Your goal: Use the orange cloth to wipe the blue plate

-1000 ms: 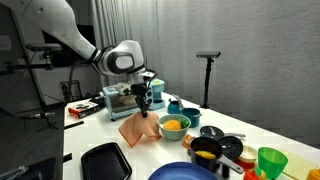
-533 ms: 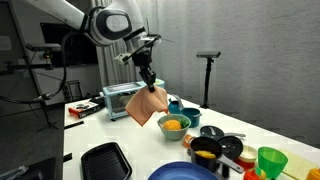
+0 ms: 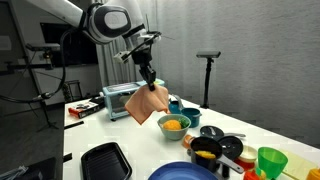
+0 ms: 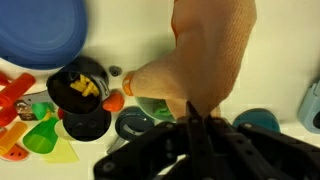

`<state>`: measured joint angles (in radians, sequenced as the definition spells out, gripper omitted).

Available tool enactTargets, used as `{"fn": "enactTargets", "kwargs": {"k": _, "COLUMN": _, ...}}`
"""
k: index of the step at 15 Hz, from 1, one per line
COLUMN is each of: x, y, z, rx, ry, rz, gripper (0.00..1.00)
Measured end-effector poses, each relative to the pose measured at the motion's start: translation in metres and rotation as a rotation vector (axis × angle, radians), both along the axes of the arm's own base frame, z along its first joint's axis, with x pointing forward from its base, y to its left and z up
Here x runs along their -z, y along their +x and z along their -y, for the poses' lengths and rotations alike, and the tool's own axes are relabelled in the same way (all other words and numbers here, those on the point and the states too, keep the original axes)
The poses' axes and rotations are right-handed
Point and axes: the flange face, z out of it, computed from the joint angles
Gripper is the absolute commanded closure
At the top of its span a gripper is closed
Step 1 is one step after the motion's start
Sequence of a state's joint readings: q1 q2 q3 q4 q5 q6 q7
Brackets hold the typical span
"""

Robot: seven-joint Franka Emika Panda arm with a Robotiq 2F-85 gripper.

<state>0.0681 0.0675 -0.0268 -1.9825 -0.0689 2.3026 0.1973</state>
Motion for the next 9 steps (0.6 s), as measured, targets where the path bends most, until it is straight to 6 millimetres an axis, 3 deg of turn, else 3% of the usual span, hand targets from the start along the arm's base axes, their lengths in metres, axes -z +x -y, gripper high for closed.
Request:
{"fn": "enactTargets", "kwargs": {"k": 2, "x": 0.001, "y": -0.001, "z": 0.004, "rx": -0.005, "ry": -0.022, "rz": -0.005, "gripper": 0.99}}
{"fn": "enactTargets", "kwargs": {"k": 3, "x": -0.004, "y": -0.004, "z": 0.016, "rx": 0.001, "ry": -0.048, "rz": -0.012, "gripper": 0.99}}
{"fn": "enactTargets", "kwargs": {"k": 5, "x": -0.031, "y": -0.016, "z": 0.055, "rx": 0.040, "ry": -0.110, "rz": -0.008, "gripper": 0.99}}
{"fn": "enactTargets", "kwargs": {"k": 9, "x": -0.090, "y": -0.057, "z": 0.153, "rx": 0.182, "ry": -0.198, "rz": -0.008, "gripper": 0.99}}
